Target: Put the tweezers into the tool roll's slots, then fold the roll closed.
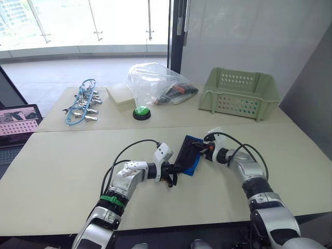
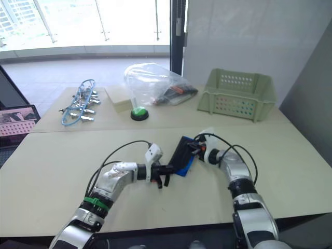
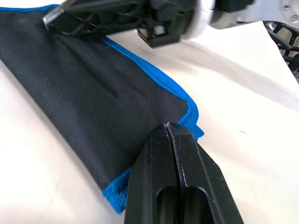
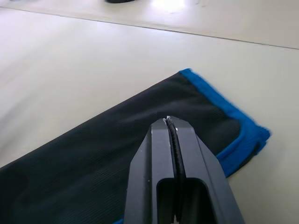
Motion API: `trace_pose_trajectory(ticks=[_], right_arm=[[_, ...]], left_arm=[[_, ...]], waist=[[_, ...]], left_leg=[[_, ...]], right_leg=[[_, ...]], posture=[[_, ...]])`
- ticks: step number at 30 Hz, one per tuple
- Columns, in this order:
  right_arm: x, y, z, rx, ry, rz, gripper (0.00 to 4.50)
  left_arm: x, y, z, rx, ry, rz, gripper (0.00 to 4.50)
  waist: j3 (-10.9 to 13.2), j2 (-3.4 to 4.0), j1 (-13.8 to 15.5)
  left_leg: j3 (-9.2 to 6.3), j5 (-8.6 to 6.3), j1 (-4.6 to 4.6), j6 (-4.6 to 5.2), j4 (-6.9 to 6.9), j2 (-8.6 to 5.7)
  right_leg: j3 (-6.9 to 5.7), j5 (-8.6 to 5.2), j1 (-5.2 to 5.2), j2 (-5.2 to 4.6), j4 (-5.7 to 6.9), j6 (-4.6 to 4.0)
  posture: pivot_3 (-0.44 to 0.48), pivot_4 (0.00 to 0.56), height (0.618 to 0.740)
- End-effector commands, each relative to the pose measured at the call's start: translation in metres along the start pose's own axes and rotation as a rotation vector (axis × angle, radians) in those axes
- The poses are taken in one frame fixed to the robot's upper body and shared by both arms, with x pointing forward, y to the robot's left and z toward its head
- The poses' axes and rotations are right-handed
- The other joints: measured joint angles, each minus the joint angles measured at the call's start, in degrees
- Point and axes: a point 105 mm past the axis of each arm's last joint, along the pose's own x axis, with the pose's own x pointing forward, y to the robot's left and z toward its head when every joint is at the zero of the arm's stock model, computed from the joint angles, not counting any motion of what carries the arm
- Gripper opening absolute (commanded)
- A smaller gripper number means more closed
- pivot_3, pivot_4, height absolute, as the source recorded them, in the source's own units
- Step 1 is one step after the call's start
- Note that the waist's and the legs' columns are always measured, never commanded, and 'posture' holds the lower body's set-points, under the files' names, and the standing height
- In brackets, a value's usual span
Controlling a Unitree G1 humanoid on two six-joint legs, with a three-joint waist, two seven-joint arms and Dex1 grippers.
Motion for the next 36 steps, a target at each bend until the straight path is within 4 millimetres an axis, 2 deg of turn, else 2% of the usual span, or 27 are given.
trace_pose_trajectory(ticks=[1,3,7,12,14,17,18,21,24,26,28,30,31,33,34,36], right_arm=[[-0.008,-0.024,-0.036,0.019,0.108,-0.150,0.00],[-0.005,-0.024,-0.026,0.012,0.054,-0.152,0.00],[-0.006,-0.022,0.006,-0.018,-0.116,-0.113,0.00],[-0.019,-0.024,0.038,-0.051,-0.263,-0.074,0.00],[-0.029,-0.024,0.052,-0.058,-0.314,-0.038,0.00],[-0.042,-0.021,0.063,-0.110,-0.324,0.014,0.00],[-0.047,-0.021,0.065,-0.126,-0.321,0.025,0.26],[-0.060,-0.017,0.069,-0.151,-0.306,0.071,1.20],[-0.069,-0.011,0.068,-0.170,-0.278,0.107,2.22],[-0.076,-0.008,0.059,-0.183,-0.237,0.121,2.90],[-0.080,-0.005,0.051,-0.194,-0.204,0.135,3.57],[-0.083,-0.004,0.041,-0.213,-0.171,0.131,4.21],[-0.084,-0.005,0.034,-0.202,-0.147,0.122,4.46],[-0.087,-0.003,0.025,-0.202,-0.121,0.125,4.46],[-0.088,-0.002,0.022,-0.193,-0.118,0.129,4.46],[-0.091,-0.003,0.018,-0.159,-0.108,0.126,4.46]], left_arm=[[0.001,-0.003,-0.015,-0.031,0.057,-0.008,0.02],[-0.001,0.000,-0.010,-0.023,0.040,0.000,0.02],[-0.007,0.004,0.011,0.013,-0.048,0.021,0.02],[-0.021,0.009,0.038,0.057,-0.140,0.088,0.02],[-0.035,0.004,0.056,0.067,-0.211,0.093,0.55],[-0.061,0.000,0.071,0.106,-0.248,0.127,1.47],[-0.070,0.000,0.073,0.119,-0.250,0.146,1.83],[-0.095,0.000,0.072,0.136,-0.232,0.199,2.80],[-0.115,0.002,0.064,0.144,-0.194,0.257,3.81],[-0.132,0.003,0.053,0.132,-0.160,0.295,4.47],[-0.144,0.002,0.045,0.122,-0.139,0.321,4.50],[-0.154,0.002,0.037,0.129,-0.114,0.357,4.50],[-0.161,0.002,0.033,0.131,-0.101,0.381,4.50],[-0.170,0.000,0.028,0.131,-0.091,0.411,4.50],[-0.174,0.000,0.025,0.124,-0.087,0.423,4.50],[-0.185,0.004,0.021,0.134,-0.074,0.488,4.50]], waist=[[0.0,0.01,0.0],[0.0,0.01,0.1],[0.0,0.04,0.1],[0.1,0.09,-0.1],[0.1,0.15,-0.4],[0.1,0.19,-0.9],[0.1,0.20,-1.0],[0.1,0.22,-1.7],[0.1,0.24,-1.8],[0.2,0.25,-1.8],[0.2,0.36,-2.2],[0.4,0.65,-2.7],[0.5,0.84,-2.9],[0.8,1.08,-2.5],[0.8,1.19,-1.8],[0.9,1.23,-0.7]], left_leg=[[0.01,-0.01,0.00,0.02,0.00,0.00],[0.00,-0.01,-0.06,0.02,-0.01,0.00],[-0.02,-0.02,-0.22,0.02,-0.01,0.00],[0.02,0.03,-1.10,-0.05,0.05,-0.04],[0.06,0.19,-1.68,-0.32,0.14,-0.04],[0.07,0.41,-2.35,-0.69,0.14,0.02],[0.12,0.41,-2.60,-0.69,0.14,0.02],[0.13,0.40,-2.63,-0.67,0.07,0.04],[0.14,0.33,-2.62,-0.56,0.05,0.05],[0.13,0.16,-2.62,-0.27,0.07,0.03],[-0.20,0.13,-2.70,-0.21,0.00,-0.17],[-1.92,0.27,-2.64,-0.18,-0.03,-0.99],[-2.64,0.38,-2.63,-0.18,0.01,-1.39],[-4.76,0.96,-2.45,-0.42,0.04,-2.67],[-4.43,1.12,-2.40,-0.73,0.02,-2.56],[-4.09,1.17,-2.57,-0.79,-0.09,-2.50]], right_leg=[[0.02,0.00,-0.01,0.00,-0.01,0.00],[0.02,0.00,-0.06,0.00,-0.04,0.00],[0.02,0.01,-0.17,-0.01,-0.10,-0.01],[0.16,0.03,-1.24,-0.05,0.19,-0.03],[0.32,0.05,-2.02,-0.08,0.50,-0.05],[0.33,0.08,-2.67,-0.07,0.62,-0.08],[0.40,0.09,-2.98,-0.07,0.68,-0.07],[0.39,0.08,-3.02,-0.04,0.62,-0.08],[0.39,0.08,-2.99,-0.04,0.57,-0.07],[0.39,0.08,-2.98,-0.04,0.56,-0.07],[0.11,0.06,-2.73,-0.14,0.55,-0.08],[-1.51,-0.26,-1.96,-1.00,0.55,0.04],[-1.94,-0.32,-1.70,-1.23,0.58,0.12],[-2.93,-0.58,-1.28,-1.91,0.49,0.27],[-2.63,-0.61,-1.74,-1.92,0.48,0.23],[-2.36,-0.60,-1.87,-1.95,0.66,0.14]], posture=[[0.000,0.150,0.740],[0.000,0.150,0.740],[0.000,0.150,0.740],[0.000,0.150,0.740],[0.000,0.150,0.740],[0.000,0.150,0.740],[0.000,0.150,0.740],[0.000,0.150,0.740],[0.000,0.150,0.740],[0.000,0.150,0.740],[0.000,0.150,0.740],[0.000,0.150,0.740],[0.000,0.150,0.740],[0.000,0.150,0.740],[0.000,0.150,0.740],[0.000,0.150,0.740]])
